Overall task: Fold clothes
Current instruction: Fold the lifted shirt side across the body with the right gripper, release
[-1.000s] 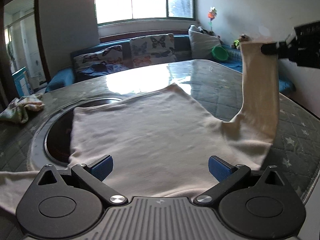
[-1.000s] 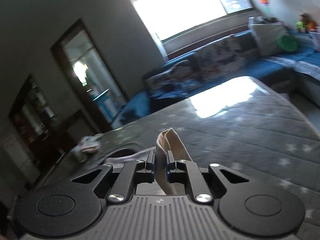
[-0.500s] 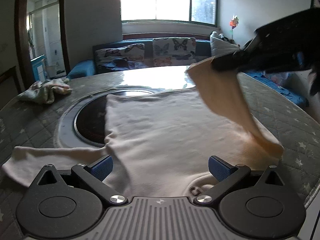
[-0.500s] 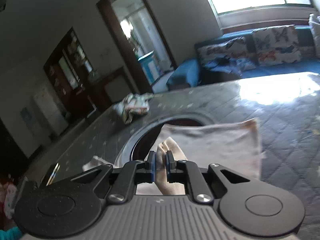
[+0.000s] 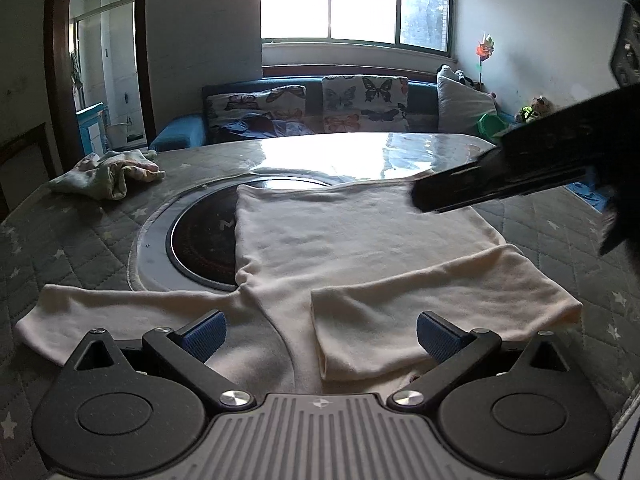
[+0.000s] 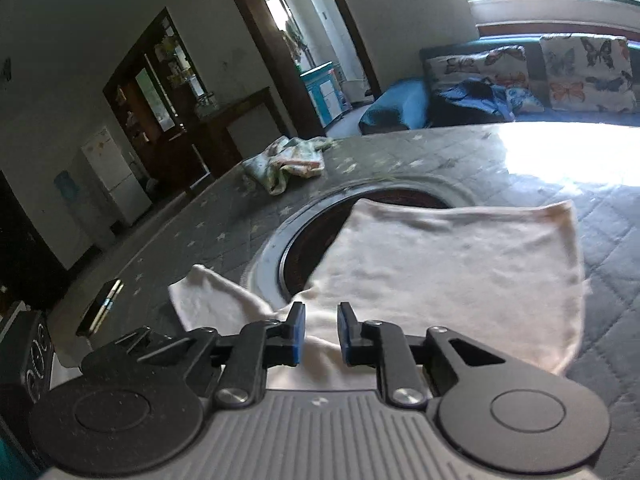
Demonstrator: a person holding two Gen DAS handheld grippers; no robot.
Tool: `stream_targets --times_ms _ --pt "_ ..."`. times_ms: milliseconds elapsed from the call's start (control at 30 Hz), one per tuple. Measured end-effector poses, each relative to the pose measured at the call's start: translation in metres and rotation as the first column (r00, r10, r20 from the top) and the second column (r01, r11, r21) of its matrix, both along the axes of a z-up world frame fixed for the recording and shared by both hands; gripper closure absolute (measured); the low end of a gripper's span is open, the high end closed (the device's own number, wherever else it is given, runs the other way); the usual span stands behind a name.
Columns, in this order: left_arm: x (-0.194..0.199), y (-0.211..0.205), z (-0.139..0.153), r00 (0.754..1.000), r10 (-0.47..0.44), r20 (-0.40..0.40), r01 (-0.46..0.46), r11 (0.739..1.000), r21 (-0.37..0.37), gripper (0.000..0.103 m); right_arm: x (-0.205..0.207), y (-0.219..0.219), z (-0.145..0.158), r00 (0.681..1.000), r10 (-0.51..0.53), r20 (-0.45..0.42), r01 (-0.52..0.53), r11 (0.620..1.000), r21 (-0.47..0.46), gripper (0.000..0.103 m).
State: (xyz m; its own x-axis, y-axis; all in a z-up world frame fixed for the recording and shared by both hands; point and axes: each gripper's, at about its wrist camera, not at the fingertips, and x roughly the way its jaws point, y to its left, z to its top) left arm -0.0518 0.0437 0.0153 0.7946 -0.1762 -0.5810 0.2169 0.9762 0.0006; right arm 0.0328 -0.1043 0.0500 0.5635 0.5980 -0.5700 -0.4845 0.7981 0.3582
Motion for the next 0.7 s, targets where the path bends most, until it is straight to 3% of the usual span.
stream_targets --times_ms 200,400,700 --pt "0.002 -0.006 0.002 0.999 -0.03 0.021 0.03 1.0 -0.005 0.002 -0.006 -0.046 -0.001 0.996 -0.078 0.046 0.086 0.98 -0.181 0.086" --pt "0.013 -0.014 0.0 0.998 -0.054 0.015 0.055 0.998 -0.018 0.02 -0.02 -0.079 -0.027 0.989 -0.136 0.054 0.146 0.939 -0.31 0.086" --pt "0.031 -0.022 -0.01 0.995 -0.093 -0.025 0.092 0.995 -0.025 0.044 -0.024 -0.062 -0.039 0.987 -0.07 0.147 0.111 0.948 -0.298 0.086"
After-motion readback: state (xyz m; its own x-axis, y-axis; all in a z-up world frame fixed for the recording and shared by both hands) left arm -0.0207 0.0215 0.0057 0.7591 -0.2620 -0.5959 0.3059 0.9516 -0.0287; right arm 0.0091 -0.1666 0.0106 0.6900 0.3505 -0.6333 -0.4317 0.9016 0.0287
